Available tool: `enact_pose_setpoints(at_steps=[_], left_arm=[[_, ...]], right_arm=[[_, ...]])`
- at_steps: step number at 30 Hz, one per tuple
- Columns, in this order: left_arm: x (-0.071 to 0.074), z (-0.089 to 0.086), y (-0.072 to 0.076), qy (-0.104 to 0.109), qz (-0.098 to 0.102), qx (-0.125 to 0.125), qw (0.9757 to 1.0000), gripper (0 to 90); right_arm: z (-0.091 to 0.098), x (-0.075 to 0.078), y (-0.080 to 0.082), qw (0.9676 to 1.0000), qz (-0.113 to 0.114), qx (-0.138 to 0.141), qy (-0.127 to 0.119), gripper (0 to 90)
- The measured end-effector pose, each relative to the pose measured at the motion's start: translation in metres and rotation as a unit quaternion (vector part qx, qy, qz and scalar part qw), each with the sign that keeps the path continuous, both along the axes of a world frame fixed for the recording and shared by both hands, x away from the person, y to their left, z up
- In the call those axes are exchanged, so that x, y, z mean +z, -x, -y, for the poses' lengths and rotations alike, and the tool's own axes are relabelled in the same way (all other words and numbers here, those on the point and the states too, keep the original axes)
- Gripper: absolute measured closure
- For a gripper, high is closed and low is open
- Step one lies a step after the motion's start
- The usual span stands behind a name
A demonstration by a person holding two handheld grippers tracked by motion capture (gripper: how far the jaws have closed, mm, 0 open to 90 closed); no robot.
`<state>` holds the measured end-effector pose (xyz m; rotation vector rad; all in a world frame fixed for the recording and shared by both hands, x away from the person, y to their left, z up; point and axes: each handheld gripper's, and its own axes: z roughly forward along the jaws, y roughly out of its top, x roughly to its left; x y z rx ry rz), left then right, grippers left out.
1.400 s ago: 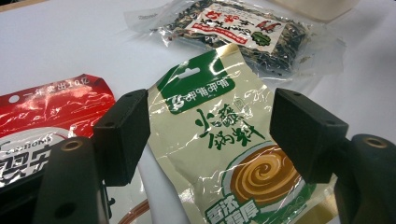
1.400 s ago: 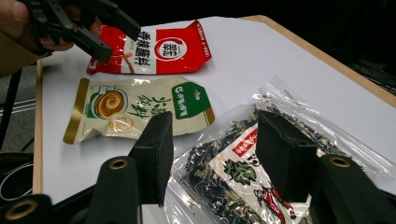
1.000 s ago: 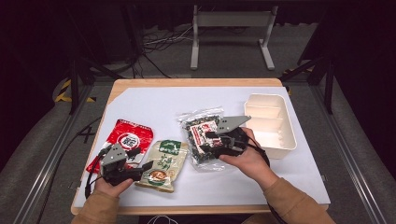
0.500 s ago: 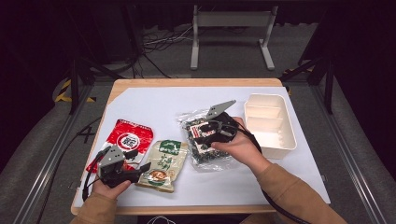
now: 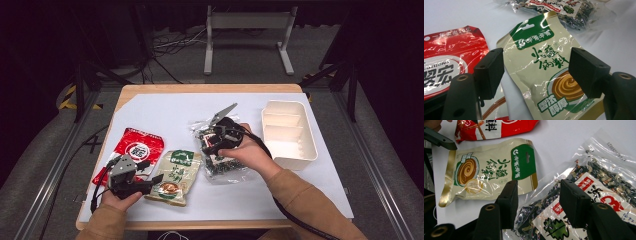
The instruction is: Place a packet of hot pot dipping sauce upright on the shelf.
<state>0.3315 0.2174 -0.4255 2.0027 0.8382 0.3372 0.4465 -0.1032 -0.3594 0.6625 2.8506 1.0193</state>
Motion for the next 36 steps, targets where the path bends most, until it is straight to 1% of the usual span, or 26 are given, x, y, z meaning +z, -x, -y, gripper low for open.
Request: enact_pose_setpoints(at_steps=[2,7,8,9,10,12,19,21,24,26,29,32,34,36], left_arm=[[0.000,0.001,0.000,0.002,-0.002,0.003,1.0000,29.5],[-0.002,0.002,-0.002,-0.005,-0.003,-0.004,1.0000,29.4],[-0.002,0.003,-0.001,-0.004,-0.007,-0.004,1.0000,29.5],[-0.003,0.004,-0.002,-0.008,-0.008,-0.009,0.9999,29.4],[-0.003,0.005,-0.001,-0.010,-0.007,-0.010,0.9999,29.4],[-0.003,0.005,-0.001,-0.013,-0.006,-0.012,0.9998,29.5],[-0.003,0.004,-0.001,-0.012,-0.004,-0.012,0.9999,29.4],[-0.003,0.004,-0.001,-0.012,-0.003,-0.012,0.9999,29.4],[-0.002,0.004,0.000,-0.010,0.000,-0.009,0.9999,29.5],[-0.002,0.004,0.000,-0.008,0.001,-0.008,0.9999,29.5],[-0.002,0.004,0.000,-0.008,0.001,-0.007,0.9999,29.5],[-0.002,0.005,0.000,-0.011,0.001,-0.009,0.9999,29.5],[-0.002,0.004,0.000,-0.011,0.003,-0.010,0.9999,29.4],[-0.002,0.004,0.000,-0.010,0.002,-0.008,0.9999,29.5]], right_arm=[[-0.002,-0.001,-0.001,1.0000,-0.003,-0.001,0.001,49.1],[-0.009,-0.006,-0.006,1.0000,-0.006,0.003,0.007,46.5],[-0.011,-0.008,-0.006,0.9999,-0.010,0.001,0.007,45.2],[-0.014,-0.010,-0.007,0.9999,-0.014,0.001,0.006,43.4],[-0.017,-0.014,-0.009,0.9999,-0.014,0.003,0.007,43.0],[-0.019,-0.016,-0.010,0.9998,-0.016,0.004,0.010,42.8],[-0.031,-0.030,-0.015,0.9992,-0.038,0.004,0.009,42.7],[-0.033,-0.035,-0.016,0.9989,-0.046,0.003,0.006,43.7],[-0.036,-0.041,-0.017,0.9978,-0.066,0.009,0.006,45.3],[-0.038,-0.044,-0.016,0.9973,-0.073,0.012,0.004,45.9],[-0.040,-0.046,-0.016,0.9967,-0.080,0.014,0.003,46.4],[-0.042,-0.047,-0.015,0.9952,-0.096,0.018,-0.004,48.4],[-0.044,-0.046,-0.013,0.9954,-0.094,0.019,-0.005,49.6],[-0.044,-0.042,-0.011,0.9951,-0.096,0.021,-0.008,51.7]])
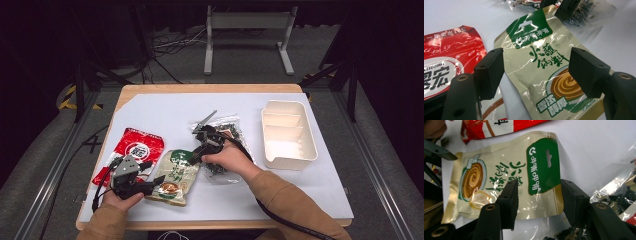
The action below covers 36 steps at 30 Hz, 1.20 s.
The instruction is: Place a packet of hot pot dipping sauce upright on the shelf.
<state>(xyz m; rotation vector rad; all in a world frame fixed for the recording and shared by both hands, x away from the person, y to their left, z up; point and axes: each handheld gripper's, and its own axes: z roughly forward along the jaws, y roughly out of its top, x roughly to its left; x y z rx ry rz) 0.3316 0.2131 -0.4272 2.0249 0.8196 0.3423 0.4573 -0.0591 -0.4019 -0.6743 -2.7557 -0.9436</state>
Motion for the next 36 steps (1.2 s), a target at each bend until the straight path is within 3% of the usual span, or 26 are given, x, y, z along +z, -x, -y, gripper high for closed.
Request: enact_pose_setpoints(at_steps=[4,10,17,18,21,25,31,36], left_arm=[[0.000,0.000,0.000,0.000,0.001,0.000,1.0000,29.5],[0.000,0.002,-0.001,-0.006,0.001,-0.005,1.0000,29.5],[0.000,0.000,-0.001,-0.003,0.003,-0.002,1.0000,29.5],[0.000,0.000,-0.001,-0.002,0.004,-0.002,1.0000,29.5],[0.000,0.000,-0.001,-0.001,0.004,-0.002,1.0000,29.5],[0.000,0.000,0.000,-0.001,0.002,-0.001,1.0000,29.5],[0.002,-0.002,0.000,0.002,0.010,0.006,0.9999,29.5],[0.002,-0.004,0.000,0.006,0.006,0.010,0.9999,29.5]], right_arm=[[-0.002,0.005,0.005,0.9999,-0.003,0.011,-0.005,55.9],[-0.015,0.007,0.016,0.9978,-0.014,0.064,-0.012,63.6],[-0.030,-0.009,0.021,0.9952,0.005,0.087,0.045,65.0],[-0.031,-0.011,0.022,0.9963,-0.003,0.072,0.047,65.7],[-0.031,-0.014,0.019,0.9952,0.007,0.083,0.051,69.1],[-0.031,-0.015,0.019,0.9960,0.014,0.067,0.058,87.5],[-0.029,-0.014,0.019,0.9940,0.031,0.081,0.066,89.2],[-0.029,-0.009,0.022,0.9952,0.026,0.072,0.061,89.3]])
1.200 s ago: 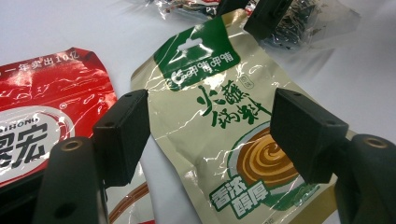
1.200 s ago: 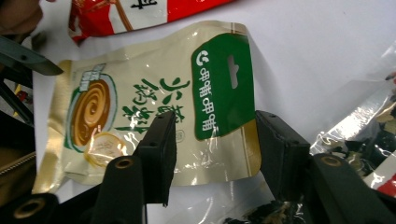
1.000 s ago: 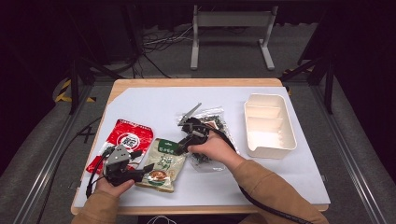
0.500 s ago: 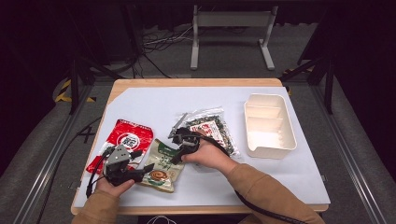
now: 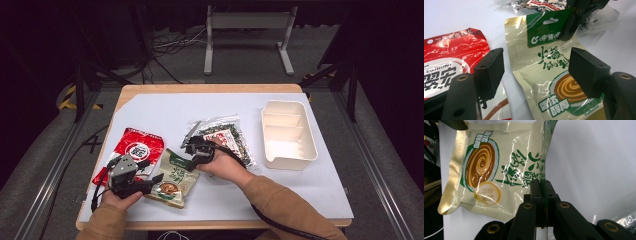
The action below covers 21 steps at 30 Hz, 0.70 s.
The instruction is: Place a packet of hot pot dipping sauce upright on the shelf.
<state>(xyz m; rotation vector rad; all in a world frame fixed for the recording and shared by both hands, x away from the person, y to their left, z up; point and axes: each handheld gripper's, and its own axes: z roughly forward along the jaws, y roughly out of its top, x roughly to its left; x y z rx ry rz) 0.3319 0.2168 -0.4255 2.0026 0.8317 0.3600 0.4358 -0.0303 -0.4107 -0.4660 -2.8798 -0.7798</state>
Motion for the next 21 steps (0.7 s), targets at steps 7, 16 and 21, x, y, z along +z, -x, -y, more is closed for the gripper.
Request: enact_pose_setpoints(at_steps=[7,16,21], left_arm=[[0.000,0.000,0.000,-0.001,-0.001,0.002,1.0000,29.5],[0.000,-0.002,-0.002,-0.009,-0.002,0.015,0.9999,29.6],[0.001,-0.007,-0.002,0.002,-0.003,0.026,0.9997,29.5]], right_arm=[[0.004,0.009,0.002,1.0000,-0.004,0.002,-0.007,89.3],[0.008,0.032,0.011,0.9996,-0.008,0.001,-0.027,89.4],[0.006,0.044,0.020,0.9994,-0.012,-0.009,-0.030,89.4]])
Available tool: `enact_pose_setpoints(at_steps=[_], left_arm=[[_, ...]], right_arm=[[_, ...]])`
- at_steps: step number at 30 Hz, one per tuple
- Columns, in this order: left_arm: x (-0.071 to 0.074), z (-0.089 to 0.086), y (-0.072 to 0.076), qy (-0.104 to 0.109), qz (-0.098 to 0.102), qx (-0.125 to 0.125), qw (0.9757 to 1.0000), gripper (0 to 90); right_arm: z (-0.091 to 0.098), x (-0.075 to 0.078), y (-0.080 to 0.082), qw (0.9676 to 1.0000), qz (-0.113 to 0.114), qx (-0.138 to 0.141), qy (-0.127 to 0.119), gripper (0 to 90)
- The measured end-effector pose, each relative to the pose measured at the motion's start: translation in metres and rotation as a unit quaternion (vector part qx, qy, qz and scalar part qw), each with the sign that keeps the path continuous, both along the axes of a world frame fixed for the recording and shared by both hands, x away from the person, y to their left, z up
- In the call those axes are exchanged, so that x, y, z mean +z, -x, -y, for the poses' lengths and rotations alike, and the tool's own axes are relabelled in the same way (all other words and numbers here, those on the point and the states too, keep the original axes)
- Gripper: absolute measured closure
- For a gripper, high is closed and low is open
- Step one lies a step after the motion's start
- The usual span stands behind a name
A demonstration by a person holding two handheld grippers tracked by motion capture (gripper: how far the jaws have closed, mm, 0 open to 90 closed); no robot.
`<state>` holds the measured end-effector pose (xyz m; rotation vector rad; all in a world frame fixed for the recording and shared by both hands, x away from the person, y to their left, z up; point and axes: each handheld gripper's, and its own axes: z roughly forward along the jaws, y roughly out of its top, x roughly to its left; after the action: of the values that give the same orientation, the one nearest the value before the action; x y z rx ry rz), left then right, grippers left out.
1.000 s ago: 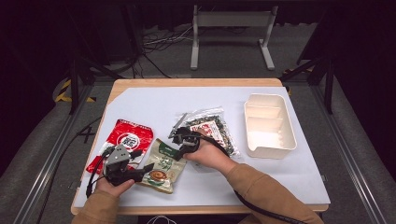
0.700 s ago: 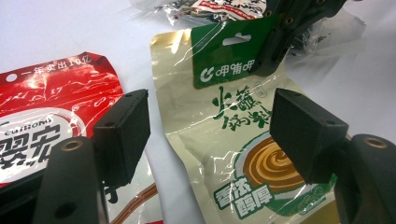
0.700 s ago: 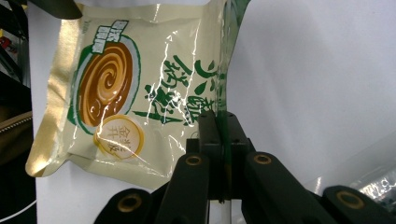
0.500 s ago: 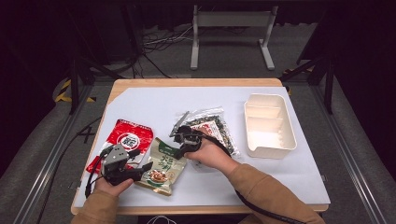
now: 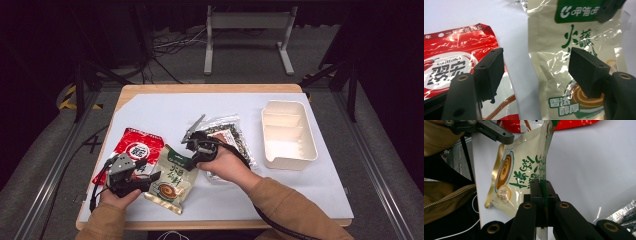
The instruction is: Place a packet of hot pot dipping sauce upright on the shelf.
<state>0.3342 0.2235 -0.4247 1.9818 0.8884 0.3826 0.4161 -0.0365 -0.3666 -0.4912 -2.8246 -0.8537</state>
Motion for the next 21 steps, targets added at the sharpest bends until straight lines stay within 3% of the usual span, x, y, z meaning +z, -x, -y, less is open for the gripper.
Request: enact_pose_setpoints(at_steps=[5,13,21], left_arm=[[0.001,-0.001,0.000,0.007,0.000,0.006,1.0000,29.8],[0.004,-0.004,0.004,0.024,0.015,-0.008,0.9996,29.9],[0.006,0.000,0.007,0.022,0.021,-0.023,0.9993,29.6]], right_arm=[[-0.002,0.011,0.006,1.0000,0.003,0.006,-0.005,89.4],[-0.001,0.035,0.018,0.9995,0.020,0.011,-0.022,89.4],[-0.002,0.057,0.035,0.9972,0.069,0.026,-0.015,89.4]])
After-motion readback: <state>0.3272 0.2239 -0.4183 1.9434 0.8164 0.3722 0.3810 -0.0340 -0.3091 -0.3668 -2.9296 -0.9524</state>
